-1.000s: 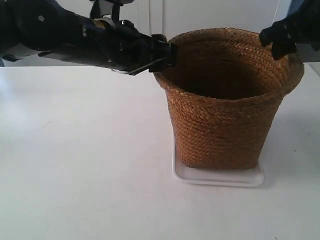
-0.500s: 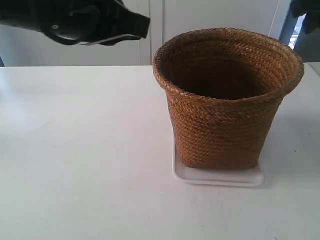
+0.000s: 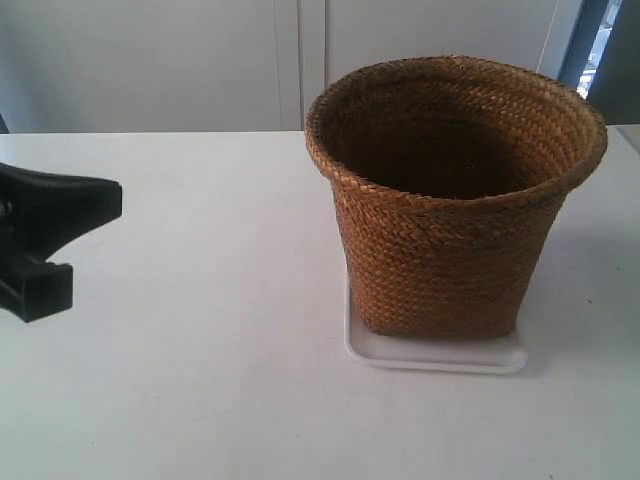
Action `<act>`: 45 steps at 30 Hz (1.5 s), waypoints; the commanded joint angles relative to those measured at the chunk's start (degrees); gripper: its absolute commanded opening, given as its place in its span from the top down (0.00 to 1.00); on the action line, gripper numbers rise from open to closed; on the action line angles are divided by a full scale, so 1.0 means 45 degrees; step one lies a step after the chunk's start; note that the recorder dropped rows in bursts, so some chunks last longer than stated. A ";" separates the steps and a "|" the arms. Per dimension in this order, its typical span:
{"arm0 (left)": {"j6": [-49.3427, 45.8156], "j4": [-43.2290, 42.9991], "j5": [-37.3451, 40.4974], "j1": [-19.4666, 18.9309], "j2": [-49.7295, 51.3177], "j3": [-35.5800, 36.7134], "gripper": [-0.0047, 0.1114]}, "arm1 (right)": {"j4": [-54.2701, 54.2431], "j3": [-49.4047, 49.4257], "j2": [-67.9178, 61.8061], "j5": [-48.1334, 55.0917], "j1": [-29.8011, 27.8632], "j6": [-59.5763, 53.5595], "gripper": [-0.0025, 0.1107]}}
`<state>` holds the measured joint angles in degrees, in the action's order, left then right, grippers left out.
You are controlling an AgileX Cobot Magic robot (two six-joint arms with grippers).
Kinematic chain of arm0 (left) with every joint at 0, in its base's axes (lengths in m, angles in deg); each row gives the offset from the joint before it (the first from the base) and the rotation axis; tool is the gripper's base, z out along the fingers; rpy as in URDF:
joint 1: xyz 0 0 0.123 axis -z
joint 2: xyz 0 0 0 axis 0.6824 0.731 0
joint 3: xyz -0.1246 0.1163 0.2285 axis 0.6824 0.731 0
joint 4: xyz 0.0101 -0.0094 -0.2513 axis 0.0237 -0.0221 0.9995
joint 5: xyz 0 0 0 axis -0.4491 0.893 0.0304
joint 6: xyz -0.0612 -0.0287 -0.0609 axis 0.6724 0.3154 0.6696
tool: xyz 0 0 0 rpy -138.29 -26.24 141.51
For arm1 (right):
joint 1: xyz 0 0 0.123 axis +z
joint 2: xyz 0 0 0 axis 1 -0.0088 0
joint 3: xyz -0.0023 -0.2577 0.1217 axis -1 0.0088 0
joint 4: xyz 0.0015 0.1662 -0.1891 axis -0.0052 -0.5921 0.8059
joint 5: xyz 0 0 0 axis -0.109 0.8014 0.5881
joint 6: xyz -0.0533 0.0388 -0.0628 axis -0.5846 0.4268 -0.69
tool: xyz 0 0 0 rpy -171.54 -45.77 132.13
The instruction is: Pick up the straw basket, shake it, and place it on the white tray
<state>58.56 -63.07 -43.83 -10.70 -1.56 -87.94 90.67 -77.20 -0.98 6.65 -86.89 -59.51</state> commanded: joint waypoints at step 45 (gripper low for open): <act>-0.0611 -0.0834 -0.1163 -0.3018 -0.2878 0.3967 0.96 | -0.0111 0.1614 0.2770 -0.0380 -0.0072 0.0613 0.98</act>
<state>54.53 -67.15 -46.64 -21.48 -11.63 -75.31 90.00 -70.17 11.24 5.55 -86.99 -57.12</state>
